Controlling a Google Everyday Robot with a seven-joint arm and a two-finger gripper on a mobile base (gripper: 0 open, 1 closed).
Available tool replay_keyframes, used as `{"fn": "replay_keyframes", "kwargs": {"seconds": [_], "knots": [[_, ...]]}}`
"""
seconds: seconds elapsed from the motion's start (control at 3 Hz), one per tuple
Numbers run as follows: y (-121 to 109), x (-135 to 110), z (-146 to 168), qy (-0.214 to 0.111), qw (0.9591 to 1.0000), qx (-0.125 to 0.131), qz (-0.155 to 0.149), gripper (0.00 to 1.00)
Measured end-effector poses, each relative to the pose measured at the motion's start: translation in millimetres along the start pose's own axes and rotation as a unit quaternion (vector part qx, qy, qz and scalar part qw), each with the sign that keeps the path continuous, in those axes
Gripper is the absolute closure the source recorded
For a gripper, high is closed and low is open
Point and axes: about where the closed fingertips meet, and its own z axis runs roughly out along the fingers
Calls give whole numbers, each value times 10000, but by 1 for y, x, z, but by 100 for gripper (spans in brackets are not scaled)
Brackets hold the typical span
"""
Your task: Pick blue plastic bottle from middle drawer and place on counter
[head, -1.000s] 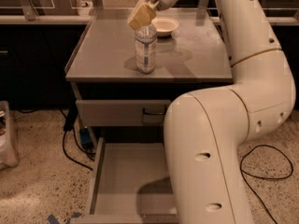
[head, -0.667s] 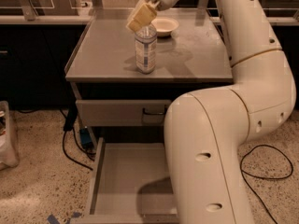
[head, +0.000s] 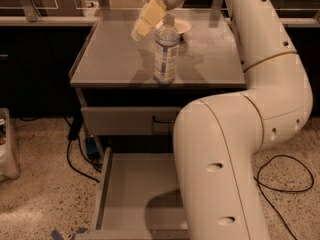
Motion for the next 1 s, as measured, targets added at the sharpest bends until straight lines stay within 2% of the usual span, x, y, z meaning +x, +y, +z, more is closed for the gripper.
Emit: {"fn": "replay_keyframes", "kwargs": {"seconds": [0.33,0.67,1.0], "knots": [[-6,-7,-10,8,9997,241,-46,0],[-6,-23,-45,92,9972,696,-240,0],[-2,-35,-90,137,9924,1175,-348,0]]}}
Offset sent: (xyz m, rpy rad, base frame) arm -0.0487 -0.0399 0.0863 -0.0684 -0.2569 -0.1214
